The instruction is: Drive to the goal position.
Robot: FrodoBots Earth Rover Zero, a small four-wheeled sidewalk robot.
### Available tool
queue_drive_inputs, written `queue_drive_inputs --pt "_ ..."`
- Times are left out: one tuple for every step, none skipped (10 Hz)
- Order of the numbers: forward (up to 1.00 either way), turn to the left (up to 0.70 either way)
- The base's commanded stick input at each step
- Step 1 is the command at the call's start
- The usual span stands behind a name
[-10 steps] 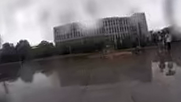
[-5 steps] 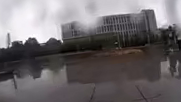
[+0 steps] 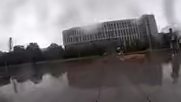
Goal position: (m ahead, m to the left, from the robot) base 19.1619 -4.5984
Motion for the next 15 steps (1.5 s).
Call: queue_drive_inputs --pt "0.70 0.00" --pt "0.70 0.00" --pt "0.70 0.00" --pt "0.70 0.00" --pt "0.70 0.00" --pt "0.70 0.00" --pt "0.70 0.00" --pt "0.70 0.00" --pt "0.70 0.00" --pt "0.70 0.00" --pt "0.70 0.00" --pt "0.70 0.00" --pt "0.70 0.00" --pt "0.70 0.00" --pt "0.70 0.00"
